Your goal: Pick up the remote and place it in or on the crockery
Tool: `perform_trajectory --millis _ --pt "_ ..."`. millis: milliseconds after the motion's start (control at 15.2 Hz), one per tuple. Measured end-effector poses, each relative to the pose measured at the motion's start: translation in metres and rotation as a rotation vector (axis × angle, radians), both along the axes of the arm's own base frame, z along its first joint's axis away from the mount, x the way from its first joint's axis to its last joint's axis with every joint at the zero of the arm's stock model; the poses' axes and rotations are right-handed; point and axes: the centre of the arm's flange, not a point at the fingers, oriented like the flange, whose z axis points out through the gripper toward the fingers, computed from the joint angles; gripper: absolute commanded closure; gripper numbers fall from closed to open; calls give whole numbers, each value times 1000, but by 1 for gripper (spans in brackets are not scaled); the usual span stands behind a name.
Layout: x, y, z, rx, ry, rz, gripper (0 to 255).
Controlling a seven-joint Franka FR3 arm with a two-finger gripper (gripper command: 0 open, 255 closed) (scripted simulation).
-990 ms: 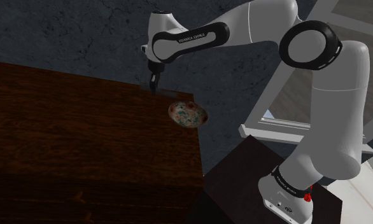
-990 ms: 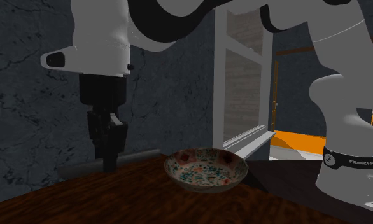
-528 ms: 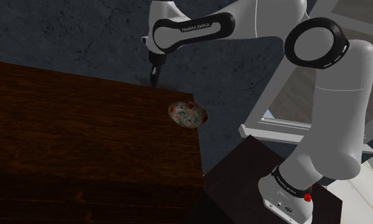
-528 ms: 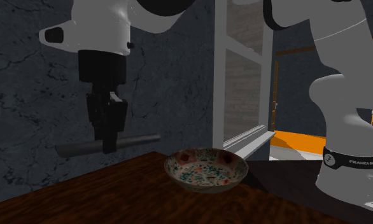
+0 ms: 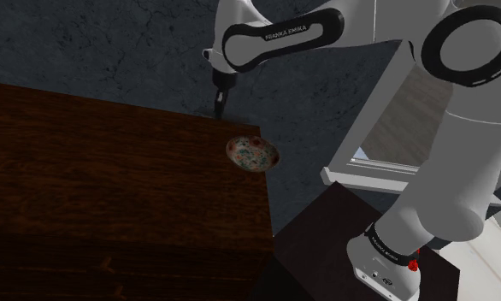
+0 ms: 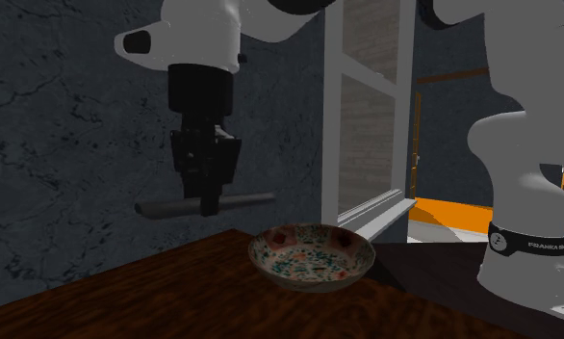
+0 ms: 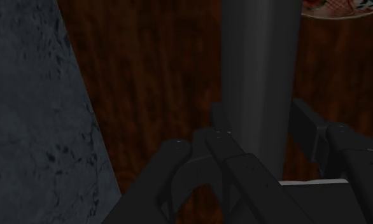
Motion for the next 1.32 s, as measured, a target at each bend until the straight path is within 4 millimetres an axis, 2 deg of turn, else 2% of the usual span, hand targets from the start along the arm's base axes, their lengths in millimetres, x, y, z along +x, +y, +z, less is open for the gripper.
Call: perform_trajectory --millis 132,660,858,1320 --pt "-30 -6 -1 0 0 -1 255" --pt "-128 -30 -7 -1 0 0 255" --pt "-139 -32 -18 -1 0 0 255" --pt "-140 -33 -55 -1 1 -1 255"
